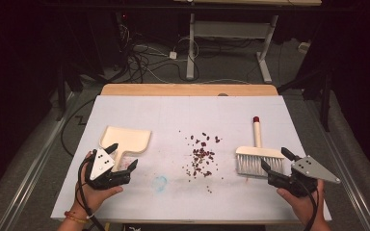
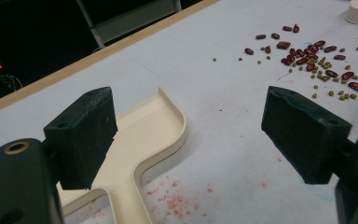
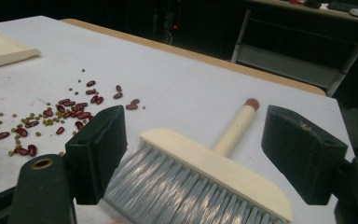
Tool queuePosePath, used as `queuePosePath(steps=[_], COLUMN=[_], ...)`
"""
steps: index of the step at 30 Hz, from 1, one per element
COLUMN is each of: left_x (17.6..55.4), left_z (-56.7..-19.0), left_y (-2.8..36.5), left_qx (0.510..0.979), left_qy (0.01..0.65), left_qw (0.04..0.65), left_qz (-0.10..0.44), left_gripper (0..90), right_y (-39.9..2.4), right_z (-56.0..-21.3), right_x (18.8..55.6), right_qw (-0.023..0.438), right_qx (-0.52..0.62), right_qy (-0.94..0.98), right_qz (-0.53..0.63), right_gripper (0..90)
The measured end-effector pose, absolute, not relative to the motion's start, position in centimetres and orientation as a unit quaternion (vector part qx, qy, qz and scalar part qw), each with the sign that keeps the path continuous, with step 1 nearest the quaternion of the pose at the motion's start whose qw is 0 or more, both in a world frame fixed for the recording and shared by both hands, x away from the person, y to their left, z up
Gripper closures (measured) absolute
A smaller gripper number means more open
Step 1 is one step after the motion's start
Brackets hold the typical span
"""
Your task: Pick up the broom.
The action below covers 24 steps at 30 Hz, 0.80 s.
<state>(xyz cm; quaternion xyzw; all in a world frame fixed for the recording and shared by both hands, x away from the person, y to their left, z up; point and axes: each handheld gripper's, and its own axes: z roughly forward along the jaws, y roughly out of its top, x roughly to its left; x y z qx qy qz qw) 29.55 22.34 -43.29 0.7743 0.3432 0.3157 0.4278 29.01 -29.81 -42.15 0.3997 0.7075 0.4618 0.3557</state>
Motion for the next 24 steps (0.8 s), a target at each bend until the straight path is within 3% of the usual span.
queuePosePath(steps=[10,16,21,24], left_x=[29.6,29.7,29.7,29.7], left_z=[-44.2,-44.6,-44.9,-44.9], left_y=[21.0,20.4,20.0,19.8], left_qx=[0.806,0.82,0.83,0.834], left_qy=[0.312,0.305,0.295,0.287], left_qw=[0.392,0.383,0.374,0.371], left_qz=[0.315,0.297,0.292,0.291], left_gripper=[17.8,18.6,19.1,20.5], right_y=[-29.0,-28.2,-28.4,-28.5], right_z=[-41.5,-40.3,-39.6,-40.3], right_x=[29.2,32.1,38.4,42.7], right_qw=[0.363,0.368,0.305,0.228], right_qx=[0.398,0.414,0.449,0.484], right_qy=[0.719,0.74,0.779,0.803], right_qz=[0.44,0.383,0.314,0.264], right_gripper=[22.3,22.5,27.0,33.0])
